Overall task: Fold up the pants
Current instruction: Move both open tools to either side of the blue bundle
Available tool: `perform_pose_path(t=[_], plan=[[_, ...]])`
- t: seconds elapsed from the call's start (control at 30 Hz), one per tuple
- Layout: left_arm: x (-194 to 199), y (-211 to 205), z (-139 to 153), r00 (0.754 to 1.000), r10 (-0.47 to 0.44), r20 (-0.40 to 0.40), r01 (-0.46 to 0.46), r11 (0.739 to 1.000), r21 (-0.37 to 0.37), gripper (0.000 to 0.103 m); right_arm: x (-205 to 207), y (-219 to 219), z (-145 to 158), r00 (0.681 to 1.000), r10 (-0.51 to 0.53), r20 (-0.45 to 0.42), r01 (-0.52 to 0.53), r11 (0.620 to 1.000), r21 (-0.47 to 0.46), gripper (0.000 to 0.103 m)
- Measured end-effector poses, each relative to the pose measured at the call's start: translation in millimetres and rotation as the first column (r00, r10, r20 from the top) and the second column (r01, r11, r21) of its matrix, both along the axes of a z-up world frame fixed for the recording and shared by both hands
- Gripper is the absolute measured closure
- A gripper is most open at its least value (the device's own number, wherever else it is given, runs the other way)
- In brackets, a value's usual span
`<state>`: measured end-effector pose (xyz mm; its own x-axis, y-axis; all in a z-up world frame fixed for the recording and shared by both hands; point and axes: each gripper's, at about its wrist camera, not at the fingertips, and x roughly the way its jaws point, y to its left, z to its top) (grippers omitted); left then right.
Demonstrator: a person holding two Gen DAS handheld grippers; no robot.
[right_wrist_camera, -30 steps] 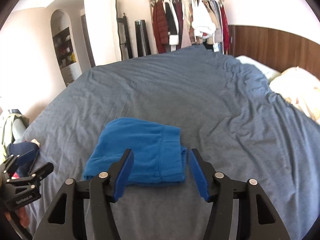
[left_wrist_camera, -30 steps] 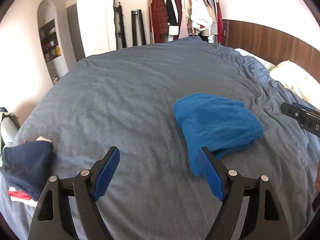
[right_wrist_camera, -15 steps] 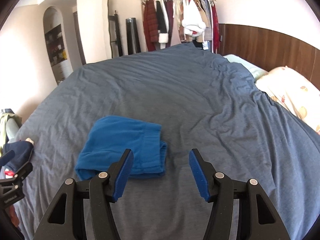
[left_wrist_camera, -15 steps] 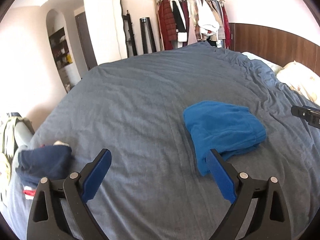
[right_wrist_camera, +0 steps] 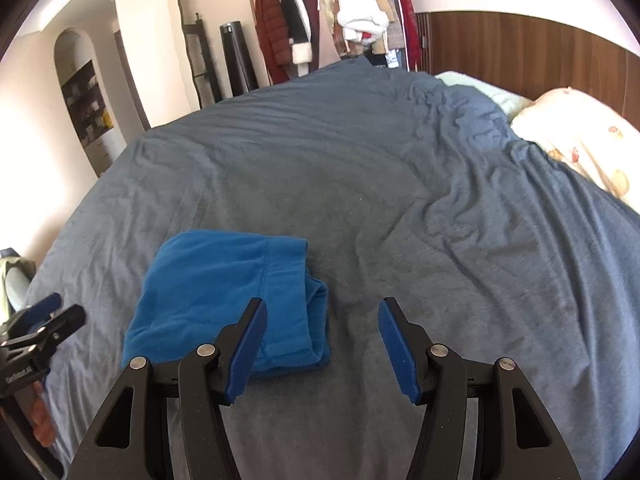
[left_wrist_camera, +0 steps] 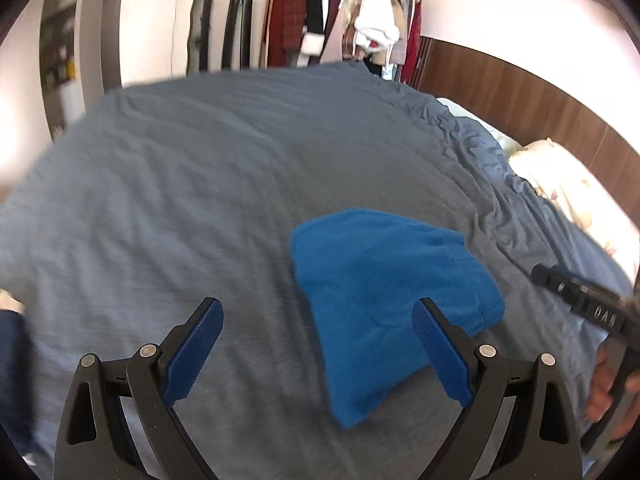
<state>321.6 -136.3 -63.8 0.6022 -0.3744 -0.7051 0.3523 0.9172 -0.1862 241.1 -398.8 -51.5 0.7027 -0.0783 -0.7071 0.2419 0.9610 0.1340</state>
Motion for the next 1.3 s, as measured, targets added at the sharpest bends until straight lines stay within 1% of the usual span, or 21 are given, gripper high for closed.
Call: perform_pose_path(t=[0.1, 0.23, 0.37, 0.47, 0.57, 0.7, 0.77, 0.83, 0.9, 1.0, 1.1, 1.17, 1.23, 1.3], plan=[[21, -7, -13, 0.999, 0.011, -0.034, -0.012, 0.999, -0.031, 0.007, 16, 0, -11, 1.0, 0.012, -0.012, -0.011, 1.0, 0.023, 0.045], [47, -11, -33, 0.995, 0.008, -0.099, -0.018, 0.995, -0.101, 0.007, 34, -3, -24, 1.0, -0.001, -0.015, 0.001, 0.999, 0.04, 0.045], [65, -15, -52, 0.99, 0.026, -0.142, -0.041, 0.993, -0.108, 0.007, 49, -3, -36, 1.0, 0.027, -0.01, -0.026, 0.997, 0.073, 0.045], [72, -13, -65, 0.981, 0.034, -0.189, -0.057, 0.992, -0.117, 0.005, 59, 1, -45, 0.999, 0.044, -0.008, -0.043, 0.997, 0.065, 0.045], [73, -13, -74, 0.98, 0.034, -0.198, -0.055, 0.993, -0.101, 0.004, 68, 1, -59, 0.998, 0.059, -0.037, -0.056, 0.996, 0.064, 0.045], [75, -20, -81, 0.986, 0.028, -0.165, -0.034, 0.999, -0.028, 0.001, 71, -5, -73, 0.996, 0.064, -0.059, -0.059, 0.996, 0.073, 0.045], [79, -22, -88, 0.982, 0.032, -0.185, -0.035, 0.999, -0.016, 0.0, 73, -11, -79, 0.996, 0.049, -0.069, -0.044, 0.997, 0.064, 0.045], [82, -22, -95, 0.976, 0.031, -0.215, -0.037, 0.999, -0.022, 0.0, 75, -15, -82, 0.996, 0.03, -0.086, -0.026, 0.999, 0.046, 0.045], [81, -22, -94, 0.978, 0.037, -0.203, -0.043, 0.999, -0.025, 0.0, 76, -16, -84, 0.995, 0.027, -0.094, -0.023, 0.999, 0.041, 0.045], [79, -21, -88, 0.979, 0.032, -0.203, -0.035, 0.999, -0.013, 0.0, 75, -15, -78, 0.996, 0.028, -0.084, -0.026, 0.999, 0.023, 0.045], [65, -20, -74, 0.985, 0.022, -0.17, -0.021, 1.0, 0.008, 0.002, 68, -12, -67, 0.998, 0.021, -0.051, -0.02, 1.0, 0.023, 0.045], [58, -24, -69, 0.985, -0.001, -0.171, 0.004, 1.0, 0.02, 0.002, 61, -7, -59, 0.998, 0.07, -0.008, -0.069, 0.996, 0.058, 0.043], [49, -23, -66, 0.986, -0.005, -0.165, 0.01, 1.0, 0.028, 0.002, 56, -4, -58, 0.994, 0.107, 0.0, -0.107, 0.99, 0.09, 0.042], [42, -22, -65, 0.988, 0.01, -0.154, -0.003, 0.999, 0.048, 0.002, 50, -7, -63, 0.995, 0.096, 0.0, -0.095, 0.987, 0.128, 0.042]])
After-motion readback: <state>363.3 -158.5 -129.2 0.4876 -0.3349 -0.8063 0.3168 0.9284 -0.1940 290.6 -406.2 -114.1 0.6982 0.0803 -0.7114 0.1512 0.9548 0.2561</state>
